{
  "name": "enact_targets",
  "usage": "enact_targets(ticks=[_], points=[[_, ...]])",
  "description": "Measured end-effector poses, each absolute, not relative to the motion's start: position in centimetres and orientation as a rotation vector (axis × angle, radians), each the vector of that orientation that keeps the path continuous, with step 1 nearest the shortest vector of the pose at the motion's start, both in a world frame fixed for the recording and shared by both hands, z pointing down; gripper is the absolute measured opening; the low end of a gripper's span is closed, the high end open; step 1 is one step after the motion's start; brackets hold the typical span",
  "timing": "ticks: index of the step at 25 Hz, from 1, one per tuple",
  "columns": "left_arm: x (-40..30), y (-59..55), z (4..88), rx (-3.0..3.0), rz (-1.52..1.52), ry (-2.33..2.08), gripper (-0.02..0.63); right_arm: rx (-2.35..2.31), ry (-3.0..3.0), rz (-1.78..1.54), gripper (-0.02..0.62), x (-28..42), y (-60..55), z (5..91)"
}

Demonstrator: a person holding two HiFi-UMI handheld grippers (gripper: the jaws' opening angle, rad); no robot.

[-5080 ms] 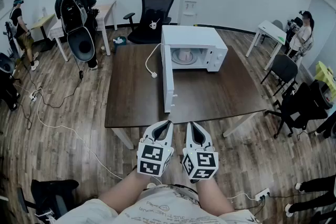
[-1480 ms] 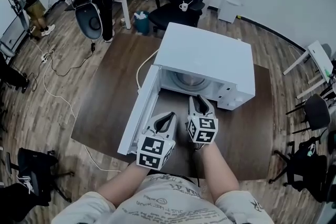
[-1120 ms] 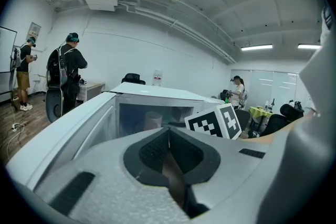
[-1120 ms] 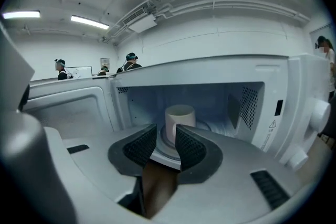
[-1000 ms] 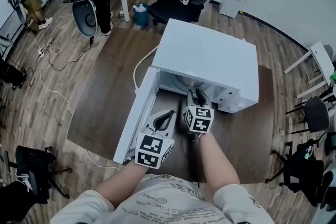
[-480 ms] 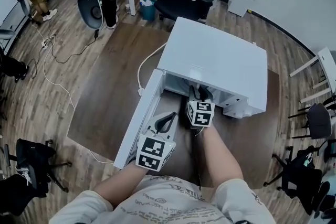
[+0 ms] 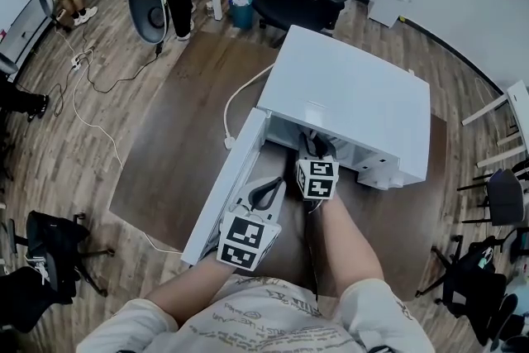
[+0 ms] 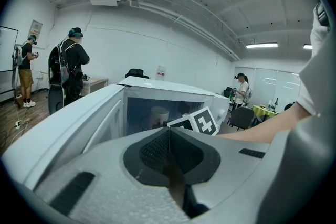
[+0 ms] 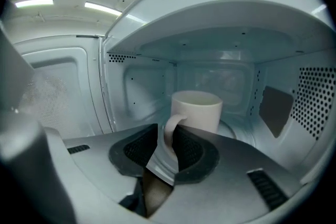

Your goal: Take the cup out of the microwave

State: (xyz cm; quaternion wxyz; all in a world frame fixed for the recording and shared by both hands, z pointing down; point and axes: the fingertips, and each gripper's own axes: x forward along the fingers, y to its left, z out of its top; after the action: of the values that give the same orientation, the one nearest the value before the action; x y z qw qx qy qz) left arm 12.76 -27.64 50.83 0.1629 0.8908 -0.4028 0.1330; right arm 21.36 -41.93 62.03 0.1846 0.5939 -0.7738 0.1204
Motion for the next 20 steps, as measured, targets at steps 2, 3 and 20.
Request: enact_targets(ticks=[2,3,20], points=[[12.6,-27.7,50.9,2.537,0.381,-1.154,0.017,1.668,-2.187,0.326,0.091,21.1,-42.1,62.2],[12.5,-27.8,51.0,2.534,0.381,-1.157,0.017,1.669,-2.187,0.318,0.085,21.0,-42.2,62.2],[12.1,-27.9,50.9,2.534,0.386,-1.18,0.017,1.656,-2.203,0.164,0.044,19.6,-41.3,60.5]])
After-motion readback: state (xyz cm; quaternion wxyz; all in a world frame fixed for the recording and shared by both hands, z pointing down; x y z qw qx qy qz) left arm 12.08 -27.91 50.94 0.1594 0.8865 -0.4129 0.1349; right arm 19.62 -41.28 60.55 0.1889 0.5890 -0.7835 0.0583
